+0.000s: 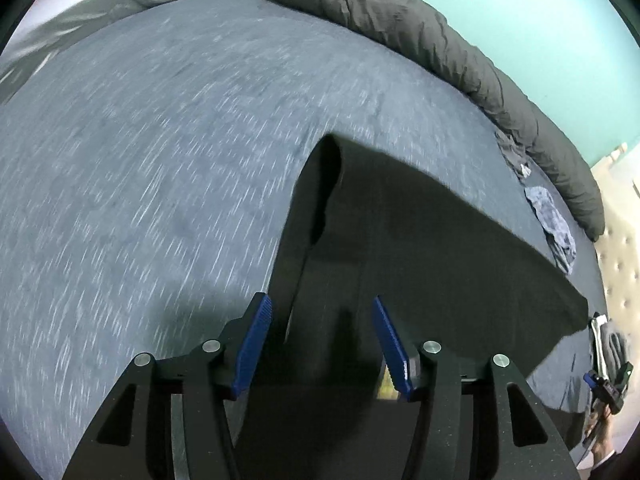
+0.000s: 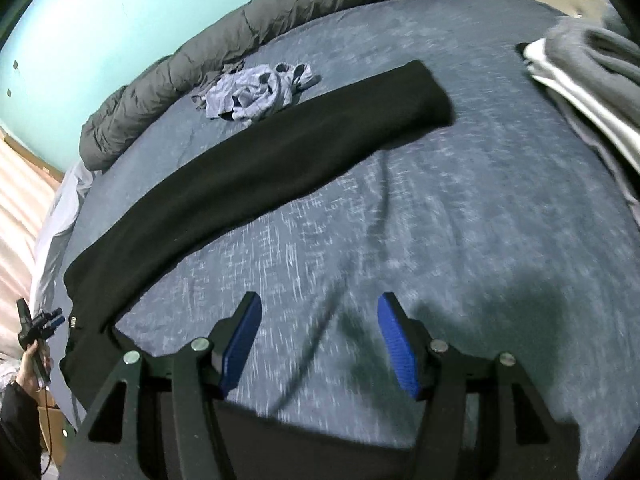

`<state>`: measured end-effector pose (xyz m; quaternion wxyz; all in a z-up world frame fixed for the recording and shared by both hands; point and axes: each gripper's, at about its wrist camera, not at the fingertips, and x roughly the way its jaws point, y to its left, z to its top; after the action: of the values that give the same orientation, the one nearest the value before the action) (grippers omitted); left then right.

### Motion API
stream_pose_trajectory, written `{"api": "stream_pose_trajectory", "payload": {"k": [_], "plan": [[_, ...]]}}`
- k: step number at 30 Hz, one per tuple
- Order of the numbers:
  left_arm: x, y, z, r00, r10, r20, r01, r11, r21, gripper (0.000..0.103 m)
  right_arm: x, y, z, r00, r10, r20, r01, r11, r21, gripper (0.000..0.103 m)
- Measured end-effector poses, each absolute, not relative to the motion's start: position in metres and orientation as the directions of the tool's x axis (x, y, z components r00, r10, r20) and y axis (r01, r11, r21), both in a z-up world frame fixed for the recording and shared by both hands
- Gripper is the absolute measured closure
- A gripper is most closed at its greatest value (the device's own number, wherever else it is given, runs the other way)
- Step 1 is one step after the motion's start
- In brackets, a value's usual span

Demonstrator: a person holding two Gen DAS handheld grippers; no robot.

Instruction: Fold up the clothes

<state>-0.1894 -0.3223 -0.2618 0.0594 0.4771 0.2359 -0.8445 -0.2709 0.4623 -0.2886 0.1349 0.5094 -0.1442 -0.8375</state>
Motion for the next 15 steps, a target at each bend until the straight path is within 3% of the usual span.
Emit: {"api": "stream_pose_trajectory", "payload": {"k": [10, 11, 12, 14, 15], "plan": [[-0.253, -0.335, -0.272, -0.541, 0.107, -0.834, 0.301, -0.901, -0.311, 0.046, -0.316, 0.451, -0.305, -0.444, -0.367, -0.817, 0.072, -0.924, 0.376, 0.042], [-0.257, -0.334, -0.273, -0.542, 0.113, -0.833, 0.294, -0.903, -0.314, 0.05, -0.317, 0.451, -0.307, -0.441, -0.368, -0.819, 0.073, -0.924, 0.376, 0.042], [-0.259, -0.334, -0.273, -0.543, 0.118, -0.831, 0.287, -0.904, -0.316, 0.073, -0.319, 0.45, -0.308, -0.438, -0.368, -0.82, 0.075, -0.924, 0.375, 0.042], [-0.265, -0.334, -0.274, -0.546, 0.125, -0.828, 0.275, -0.907, -0.318, 0.094, -0.322, 0.448, -0.31, -0.433, -0.367, -0.823, 0.081, -0.925, 0.37, 0.042], [-0.267, -0.334, -0.271, -0.555, 0.126, -0.822, 0.268, -0.909, -0.32, 0.1, -0.324, 0.448, -0.311, -0.433, -0.365, -0.825, 0.082, -0.927, 0.367, 0.042]]}}
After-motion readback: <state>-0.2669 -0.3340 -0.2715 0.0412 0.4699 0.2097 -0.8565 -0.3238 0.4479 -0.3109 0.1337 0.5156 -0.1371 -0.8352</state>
